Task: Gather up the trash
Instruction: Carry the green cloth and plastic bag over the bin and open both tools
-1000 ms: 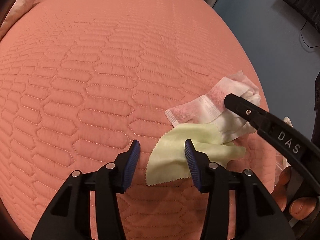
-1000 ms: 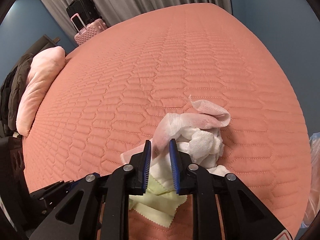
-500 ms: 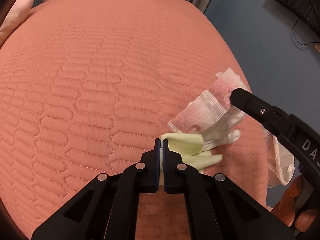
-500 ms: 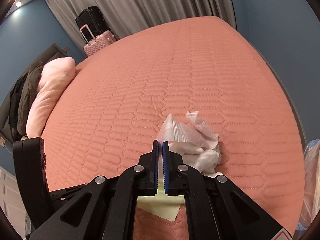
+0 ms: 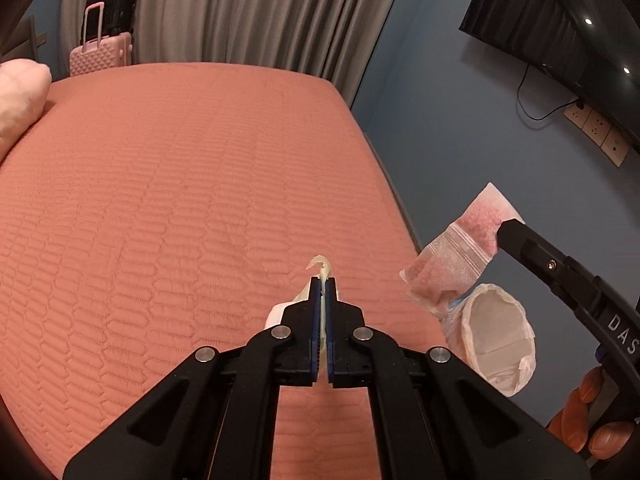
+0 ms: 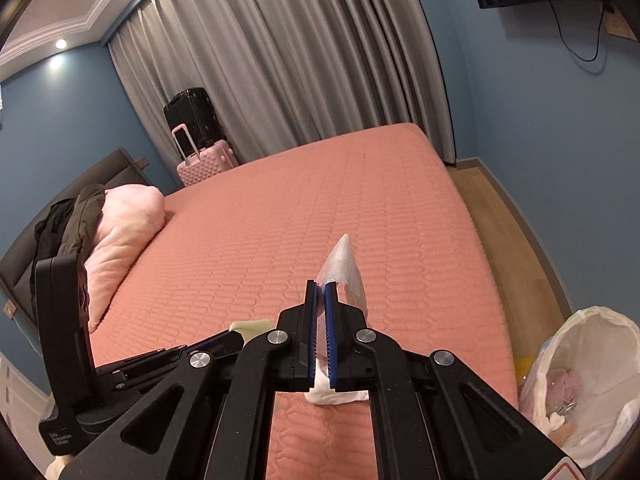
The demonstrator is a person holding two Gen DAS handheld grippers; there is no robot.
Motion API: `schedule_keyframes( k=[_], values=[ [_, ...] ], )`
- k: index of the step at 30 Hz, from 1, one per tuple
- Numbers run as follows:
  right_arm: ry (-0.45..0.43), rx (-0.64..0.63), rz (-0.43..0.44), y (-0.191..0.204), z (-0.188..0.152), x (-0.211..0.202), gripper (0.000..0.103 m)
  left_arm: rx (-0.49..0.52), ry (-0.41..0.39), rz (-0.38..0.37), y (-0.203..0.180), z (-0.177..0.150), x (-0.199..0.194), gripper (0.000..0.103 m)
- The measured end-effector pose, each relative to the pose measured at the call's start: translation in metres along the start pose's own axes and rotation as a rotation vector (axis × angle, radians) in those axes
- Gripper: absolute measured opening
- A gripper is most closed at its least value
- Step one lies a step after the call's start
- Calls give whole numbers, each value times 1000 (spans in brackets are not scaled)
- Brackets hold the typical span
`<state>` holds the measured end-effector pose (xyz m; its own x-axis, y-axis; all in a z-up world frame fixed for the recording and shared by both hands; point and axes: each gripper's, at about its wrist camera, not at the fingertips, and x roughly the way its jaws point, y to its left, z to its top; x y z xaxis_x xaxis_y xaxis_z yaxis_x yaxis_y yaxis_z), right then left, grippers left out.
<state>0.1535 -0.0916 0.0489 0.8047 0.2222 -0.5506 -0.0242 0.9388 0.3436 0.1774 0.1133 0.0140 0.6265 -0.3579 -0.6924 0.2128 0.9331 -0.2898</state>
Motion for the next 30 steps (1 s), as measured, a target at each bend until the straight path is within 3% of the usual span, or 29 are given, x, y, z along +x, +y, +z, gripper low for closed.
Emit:
schedule_keyframes(
  k=[5,16,30],
  values=[
    [-61,8,-34,-17,11,-49,4,56,-48,-45,-38,11,-24,2],
    [-138,68,-123,-71,7,-127,4,199,-93,-149,-137,15,-31,2],
    [-145,157,-240,-141,-21,-174,4,341,-38,-219,-230,-5,-12,2]
  ],
)
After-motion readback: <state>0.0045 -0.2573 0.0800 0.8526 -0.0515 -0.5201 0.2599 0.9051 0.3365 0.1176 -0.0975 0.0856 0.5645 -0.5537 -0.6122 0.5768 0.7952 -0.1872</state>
